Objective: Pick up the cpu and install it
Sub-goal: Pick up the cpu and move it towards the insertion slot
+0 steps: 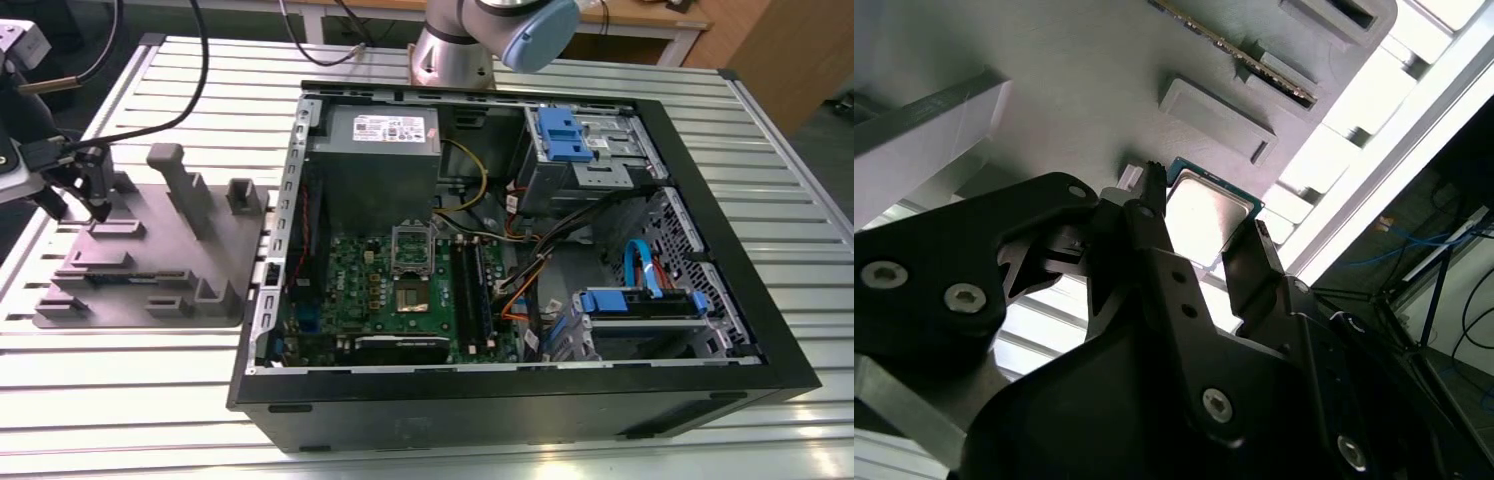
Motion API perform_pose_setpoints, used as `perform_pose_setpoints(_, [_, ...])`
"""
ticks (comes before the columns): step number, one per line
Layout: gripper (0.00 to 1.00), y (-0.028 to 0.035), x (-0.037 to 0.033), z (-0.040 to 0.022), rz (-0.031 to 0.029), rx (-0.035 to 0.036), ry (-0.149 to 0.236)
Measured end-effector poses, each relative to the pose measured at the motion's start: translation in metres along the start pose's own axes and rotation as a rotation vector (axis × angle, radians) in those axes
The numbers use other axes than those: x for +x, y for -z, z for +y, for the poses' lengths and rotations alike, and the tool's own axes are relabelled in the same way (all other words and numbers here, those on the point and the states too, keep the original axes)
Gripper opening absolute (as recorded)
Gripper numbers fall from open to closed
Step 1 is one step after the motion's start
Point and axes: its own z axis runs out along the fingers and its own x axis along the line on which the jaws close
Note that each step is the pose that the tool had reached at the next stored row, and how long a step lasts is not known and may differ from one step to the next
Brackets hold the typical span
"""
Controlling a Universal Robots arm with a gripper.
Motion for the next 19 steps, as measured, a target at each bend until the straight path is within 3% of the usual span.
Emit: perform_pose_setpoints(19, [0.47,0.0042,-0.0001,0.0002,-0.0001,0.0007,0.000])
